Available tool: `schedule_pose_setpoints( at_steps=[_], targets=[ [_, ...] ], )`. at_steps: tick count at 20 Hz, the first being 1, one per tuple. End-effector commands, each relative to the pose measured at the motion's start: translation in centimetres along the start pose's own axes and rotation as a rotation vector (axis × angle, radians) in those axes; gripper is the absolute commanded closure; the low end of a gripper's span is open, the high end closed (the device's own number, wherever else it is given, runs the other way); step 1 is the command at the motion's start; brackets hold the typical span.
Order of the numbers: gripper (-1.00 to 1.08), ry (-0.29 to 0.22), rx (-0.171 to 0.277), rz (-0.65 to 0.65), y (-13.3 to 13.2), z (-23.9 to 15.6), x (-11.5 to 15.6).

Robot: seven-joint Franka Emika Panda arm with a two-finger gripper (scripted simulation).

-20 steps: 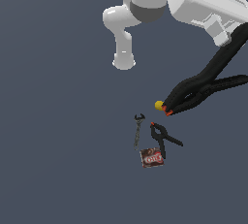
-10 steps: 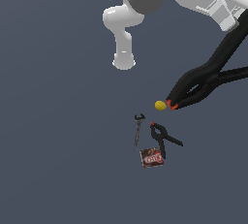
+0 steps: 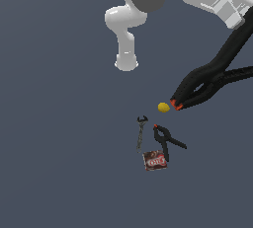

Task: Pick up a designated object from a clutter of objects.

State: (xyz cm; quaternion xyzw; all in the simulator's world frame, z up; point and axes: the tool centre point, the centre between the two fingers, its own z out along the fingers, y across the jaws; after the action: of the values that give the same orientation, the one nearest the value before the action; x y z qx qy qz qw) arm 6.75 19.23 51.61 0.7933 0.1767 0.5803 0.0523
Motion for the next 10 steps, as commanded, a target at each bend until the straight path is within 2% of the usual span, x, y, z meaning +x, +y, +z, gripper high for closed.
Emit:
schedule_pose_setpoints(
  at_steps=[1,10],
  targets=[
    [1.08,0.003,-0.001,0.001,0.1,-0.2,0.1],
    [1.08,0.004,-0.001,0.000,-0.2,-2.5,-0.7]
  ],
)
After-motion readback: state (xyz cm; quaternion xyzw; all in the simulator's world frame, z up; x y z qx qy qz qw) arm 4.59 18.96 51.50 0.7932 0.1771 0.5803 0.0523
